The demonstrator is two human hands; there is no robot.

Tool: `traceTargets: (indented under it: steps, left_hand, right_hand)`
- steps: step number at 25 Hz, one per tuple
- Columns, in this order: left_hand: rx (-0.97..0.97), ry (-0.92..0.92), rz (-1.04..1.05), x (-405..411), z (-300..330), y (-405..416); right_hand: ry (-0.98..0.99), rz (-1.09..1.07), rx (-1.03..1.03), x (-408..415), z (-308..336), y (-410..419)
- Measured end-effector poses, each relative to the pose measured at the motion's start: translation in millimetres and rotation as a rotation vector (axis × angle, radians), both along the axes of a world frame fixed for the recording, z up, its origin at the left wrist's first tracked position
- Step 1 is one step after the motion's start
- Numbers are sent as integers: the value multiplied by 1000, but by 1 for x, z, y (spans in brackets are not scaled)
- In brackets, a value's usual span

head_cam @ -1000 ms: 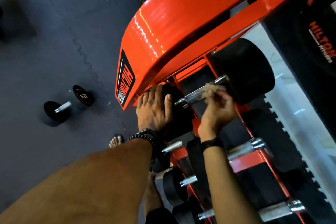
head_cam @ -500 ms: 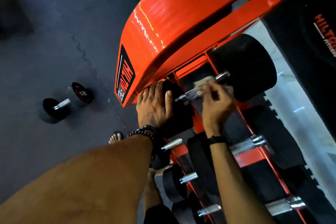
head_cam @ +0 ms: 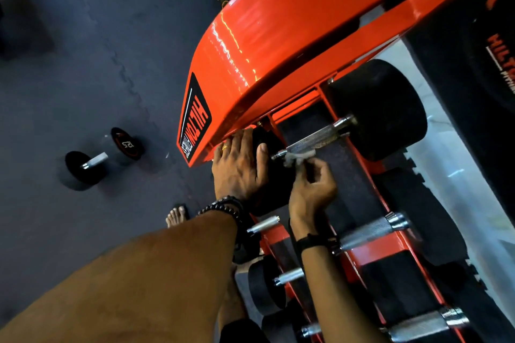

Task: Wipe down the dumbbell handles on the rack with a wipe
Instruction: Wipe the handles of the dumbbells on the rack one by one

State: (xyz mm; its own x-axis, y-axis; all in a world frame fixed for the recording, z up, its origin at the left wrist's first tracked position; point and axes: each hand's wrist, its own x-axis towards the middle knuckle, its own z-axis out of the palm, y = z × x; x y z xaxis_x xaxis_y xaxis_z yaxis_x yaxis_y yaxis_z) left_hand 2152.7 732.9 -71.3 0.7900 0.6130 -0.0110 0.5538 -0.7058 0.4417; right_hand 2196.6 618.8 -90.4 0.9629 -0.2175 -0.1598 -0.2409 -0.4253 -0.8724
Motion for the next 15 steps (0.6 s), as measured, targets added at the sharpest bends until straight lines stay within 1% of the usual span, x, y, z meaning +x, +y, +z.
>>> traceTargets:
  steps: [1,2,4,5,6,7,8,9,10,11,12,13,14,15]
  left_hand:
    - [-5,5,2,0,0,0]
    - [-16,19,3,1,0,0]
    - [-31,47,12,1,0,-1]
    - [-35,47,16,0,0,-1]
    - [-35,40,11,-1,0,-2]
    - [-31,32,5,-1,1,-1]
    - [-29,28,3,0,0,-1]
    - [-32,28,6,1,0,0]
    - [-37,33,11,2,-1,0]
    - [-38,42,16,2,-1,0]
    - [-36,50,18,1,-1,0]
    - [-32,48,16,1,-1,-1]
    - [-29,41,11,0,0,-1]
    - [-26,34,7,0,1,-1]
  right_hand:
    - [69,-71,40,6,0,0]
    - [96,-181,76,23,-4,-3]
    - [132,-341,240,53,-5,-1]
    - [157,-327,271,56,-4,2]
    - [218,-263,243,48,0,6]
    - [291,-171,286,37,2,6]
    - [383,-106,398,34,4,2]
    - [478,-95,545,41,9,-6]
    - [548,-131,733,55,12,-13]
    - [557,-127,953,69,14,-18]
    - [533,-71,1132,74,14,-18]
    - [513,32,1203,72,17,-17]
    - [531,140,1175,61,18,-13]
    - [562,198,1107,52,16,-9]
